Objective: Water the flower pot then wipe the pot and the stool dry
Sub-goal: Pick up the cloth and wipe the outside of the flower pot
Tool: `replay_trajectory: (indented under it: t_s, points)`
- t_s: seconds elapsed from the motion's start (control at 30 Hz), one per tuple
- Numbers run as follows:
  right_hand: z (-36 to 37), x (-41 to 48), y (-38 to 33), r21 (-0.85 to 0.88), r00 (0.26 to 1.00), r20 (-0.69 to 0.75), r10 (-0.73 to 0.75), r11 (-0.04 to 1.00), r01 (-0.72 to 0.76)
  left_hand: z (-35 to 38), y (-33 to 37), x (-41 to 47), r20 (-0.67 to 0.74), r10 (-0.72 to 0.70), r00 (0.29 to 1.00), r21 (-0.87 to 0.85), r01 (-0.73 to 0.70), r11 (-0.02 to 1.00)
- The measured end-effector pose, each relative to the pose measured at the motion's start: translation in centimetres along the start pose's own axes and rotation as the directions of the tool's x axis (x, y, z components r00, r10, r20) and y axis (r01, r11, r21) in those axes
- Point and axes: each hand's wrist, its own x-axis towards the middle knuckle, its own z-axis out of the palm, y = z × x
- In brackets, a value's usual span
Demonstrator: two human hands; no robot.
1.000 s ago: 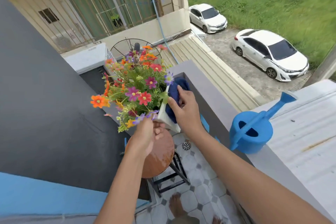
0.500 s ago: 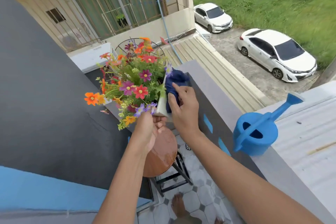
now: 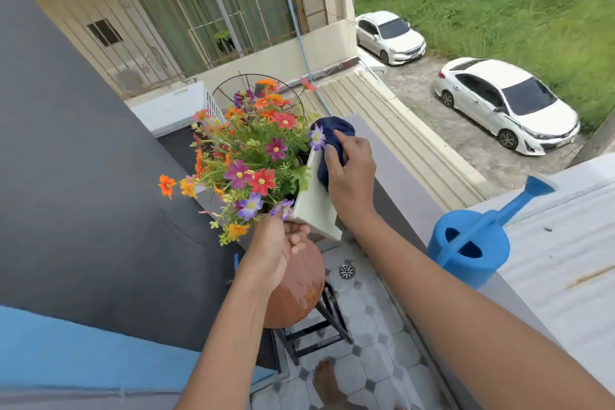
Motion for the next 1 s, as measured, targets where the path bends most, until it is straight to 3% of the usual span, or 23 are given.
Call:
replay_trajectory:
  t_s: [0.13, 0.23, 0.4, 0.6, 0.73, 0.87, 1.0]
  points:
    - [-0.5, -7.2, -0.1, 0.036, 0.984, 0.094, -0.153, 0.988, 0.151, -0.5, 1.2, 0.8, 0.031, 0.059, 0.998, -0.079, -0.056, 0.995]
    - [-1.2, -11.0, 1.4, 0.021, 0.975, 0.164, -0.147, 0.989, 0.146, -1.4, 1.7, 1.1, 0.068, 0.086, 0.994, -0.115, -0.077, 0.990]
    - [-1.2, -10.1, 2.9, 0.033, 0.995, 0.078, 0.064, 0.997, -0.067, -1.6, 1.3, 0.9, 0.057, 0.096, 0.994, -0.033, -0.095, 0.995]
    - [0.1, -7.6, -1.7, 0.127, 0.997, 0.004, -0.078, 0.989, 0.077, -1.0, 1.1, 0.6, 0.028, 0.105, 0.994, 0.076, -0.107, 0.991]
    - [0.4, -4.0, -1.6, 0.054, 0.993, -0.074, -0.090, 0.994, 0.094, -1.4, 0.9, 0.2, 0.077, 0.072, 0.994, 0.062, -0.077, 0.995]
    - [-0.4, -0.5, 0.6, -0.001, 0.999, -0.024, 0.032, 0.999, -0.032, -2.0, 0.9, -0.2, 0.156, 0.081, 0.984, 0.081, -0.095, 0.992]
    - [-2.4, 2.6, 2.1, 0.070, 0.967, 0.152, 0.206, 0.973, -0.218, -4.0, 0.9, 0.1, 0.102, 0.098, 0.990, 0.228, -0.119, 0.966]
